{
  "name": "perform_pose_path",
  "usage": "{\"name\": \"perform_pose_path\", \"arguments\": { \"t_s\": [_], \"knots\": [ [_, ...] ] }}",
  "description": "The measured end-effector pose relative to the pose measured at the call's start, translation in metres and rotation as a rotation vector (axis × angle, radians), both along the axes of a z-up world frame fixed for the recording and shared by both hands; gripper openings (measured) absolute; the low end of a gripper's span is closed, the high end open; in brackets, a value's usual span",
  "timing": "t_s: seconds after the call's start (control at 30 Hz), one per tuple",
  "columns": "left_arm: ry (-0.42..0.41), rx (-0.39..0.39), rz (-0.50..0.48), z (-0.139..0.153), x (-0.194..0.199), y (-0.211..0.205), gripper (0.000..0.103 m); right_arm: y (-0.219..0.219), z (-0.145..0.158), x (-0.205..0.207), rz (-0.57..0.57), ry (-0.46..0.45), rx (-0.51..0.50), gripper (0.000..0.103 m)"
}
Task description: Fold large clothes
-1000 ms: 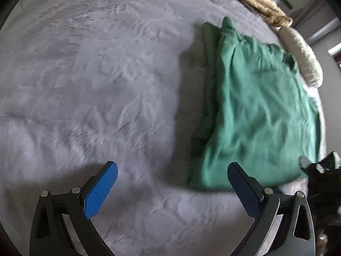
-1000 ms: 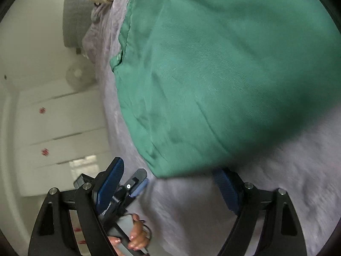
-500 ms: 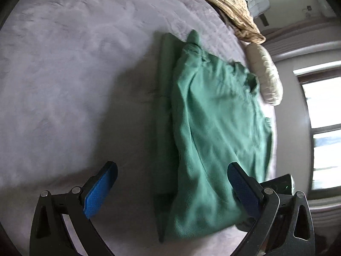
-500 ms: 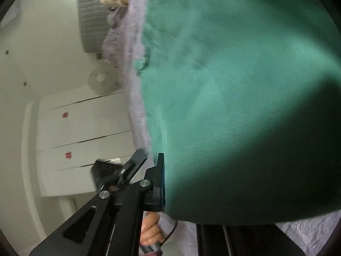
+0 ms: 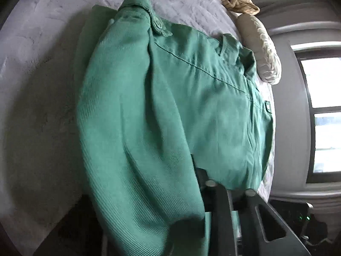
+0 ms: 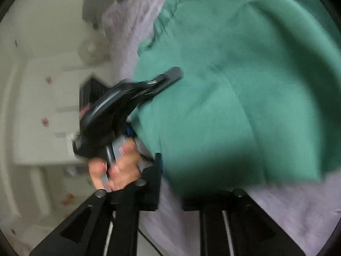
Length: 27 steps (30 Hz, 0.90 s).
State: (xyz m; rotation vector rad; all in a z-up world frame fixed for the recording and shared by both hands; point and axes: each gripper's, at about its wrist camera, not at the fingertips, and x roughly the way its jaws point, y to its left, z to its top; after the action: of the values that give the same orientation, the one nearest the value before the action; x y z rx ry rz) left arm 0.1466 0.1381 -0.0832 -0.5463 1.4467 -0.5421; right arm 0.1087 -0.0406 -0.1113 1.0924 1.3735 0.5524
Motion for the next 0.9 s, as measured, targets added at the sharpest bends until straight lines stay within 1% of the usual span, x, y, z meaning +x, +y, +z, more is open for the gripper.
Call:
{"name": "perform_pose_path", "arguments": {
  "t_s": [0.03,0.1,0.13,0.17,0.2,0.23,0.3,0.37,0.43,0.47,0.53,0.57,0.63,0.73,0.83,0.9],
  "knots": [
    [-0.012,0.003,0.003,0.003,-0.001,0.000,0.022,-0.006,0.006,-0.003,0.043,-0.008,-0.031,0.022],
    [-0.051,0.021,0.010,0.015,-0.003,-0.002,0.022,-0.026,0.022,-0.008,0.075,-0.060,-0.099,0.022],
    [-0.071,0.034,0.009,0.021,-0.004,-0.005,0.022,-0.040,0.031,-0.011,0.071,-0.089,-0.136,0.022],
    [-0.093,0.048,0.007,0.029,-0.006,-0.007,0.019,-0.059,0.039,-0.013,0.039,-0.124,-0.195,0.022],
    [-0.115,0.060,0.003,0.038,-0.008,-0.009,0.019,-0.073,0.045,-0.011,0.008,-0.142,-0.250,0.022],
    [-0.132,0.065,0.002,0.045,-0.008,-0.014,0.019,-0.086,0.045,-0.009,-0.018,-0.150,-0.304,0.020],
    [-0.170,0.059,0.004,0.065,-0.012,-0.021,0.019,-0.114,0.038,-0.002,-0.068,-0.136,-0.408,0.014],
    [-0.204,0.051,0.001,0.086,-0.014,-0.033,0.019,-0.127,0.025,0.005,-0.071,-0.123,-0.442,0.008],
    [-0.233,0.058,-0.015,0.101,-0.016,-0.047,0.019,-0.129,0.000,0.008,-0.032,-0.080,-0.450,0.006],
    [-0.254,0.068,-0.030,0.112,-0.015,-0.063,0.019,-0.127,-0.009,0.008,-0.022,-0.064,-0.452,0.006],
    [-0.292,0.081,-0.058,0.129,-0.017,-0.083,0.019,-0.125,-0.020,0.006,-0.018,-0.066,-0.448,0.006],
    [-0.315,0.086,-0.073,0.138,-0.016,-0.098,0.019,-0.128,-0.021,0.005,-0.023,-0.068,-0.437,0.006],
    [-0.352,0.091,-0.106,0.157,-0.015,-0.128,0.019,-0.135,-0.023,0.002,-0.044,-0.063,-0.382,0.006],
    [-0.402,0.112,-0.172,0.177,-0.014,-0.180,0.019,-0.164,-0.022,-0.010,-0.083,-0.060,-0.283,0.006],
    [-0.449,0.143,-0.252,0.186,-0.017,-0.239,0.019,-0.192,-0.015,-0.023,-0.144,-0.071,-0.223,0.007],
    [-0.454,0.162,-0.298,0.181,-0.018,-0.283,0.019,-0.218,-0.010,-0.037,-0.196,-0.087,-0.190,0.007]
  ]
}}
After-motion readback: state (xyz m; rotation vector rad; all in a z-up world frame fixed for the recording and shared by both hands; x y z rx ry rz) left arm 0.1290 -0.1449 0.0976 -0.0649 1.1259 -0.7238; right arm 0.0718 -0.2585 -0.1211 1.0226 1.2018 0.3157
